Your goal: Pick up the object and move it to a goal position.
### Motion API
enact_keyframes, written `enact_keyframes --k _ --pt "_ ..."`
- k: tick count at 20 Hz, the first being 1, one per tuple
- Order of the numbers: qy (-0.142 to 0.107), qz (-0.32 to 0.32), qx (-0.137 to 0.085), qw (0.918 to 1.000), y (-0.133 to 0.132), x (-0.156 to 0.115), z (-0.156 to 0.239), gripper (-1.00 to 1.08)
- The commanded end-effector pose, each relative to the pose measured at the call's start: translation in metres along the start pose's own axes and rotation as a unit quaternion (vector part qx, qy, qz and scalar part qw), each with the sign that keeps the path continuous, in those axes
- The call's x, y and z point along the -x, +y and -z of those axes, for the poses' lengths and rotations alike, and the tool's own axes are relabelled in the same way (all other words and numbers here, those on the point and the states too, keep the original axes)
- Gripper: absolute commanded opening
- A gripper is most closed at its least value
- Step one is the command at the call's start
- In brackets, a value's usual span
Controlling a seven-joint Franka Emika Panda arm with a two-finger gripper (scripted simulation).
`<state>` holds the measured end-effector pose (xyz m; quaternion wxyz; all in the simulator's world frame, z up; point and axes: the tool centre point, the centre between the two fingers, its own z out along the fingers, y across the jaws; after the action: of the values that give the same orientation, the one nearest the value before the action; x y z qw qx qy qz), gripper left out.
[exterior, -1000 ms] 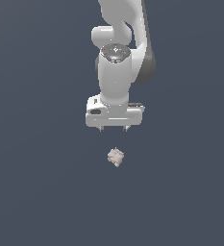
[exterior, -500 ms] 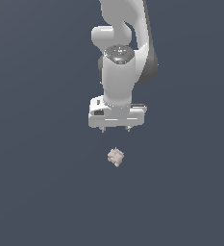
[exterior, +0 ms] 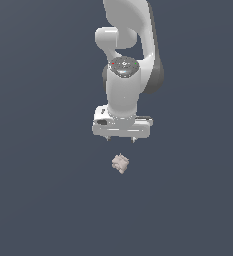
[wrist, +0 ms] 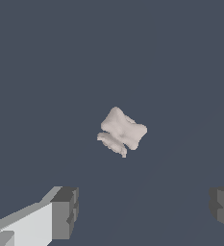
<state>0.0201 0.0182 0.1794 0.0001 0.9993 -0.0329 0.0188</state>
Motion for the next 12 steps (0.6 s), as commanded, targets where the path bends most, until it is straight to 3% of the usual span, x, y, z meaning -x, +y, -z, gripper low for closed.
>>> enact_keyframes --k 1,6,12 --pt "-0.002 -0.026 -0.001 0.9996 -0.001 -0.003 -0.007 1.0" --pt "-0.007 -0.093 -0.001 0.9957 -0.002 -0.011 -0.026 1.0" --pt "-0.012 -0.176 0.0 0.9844 -0.004 -0.02 -0.05 1.0"
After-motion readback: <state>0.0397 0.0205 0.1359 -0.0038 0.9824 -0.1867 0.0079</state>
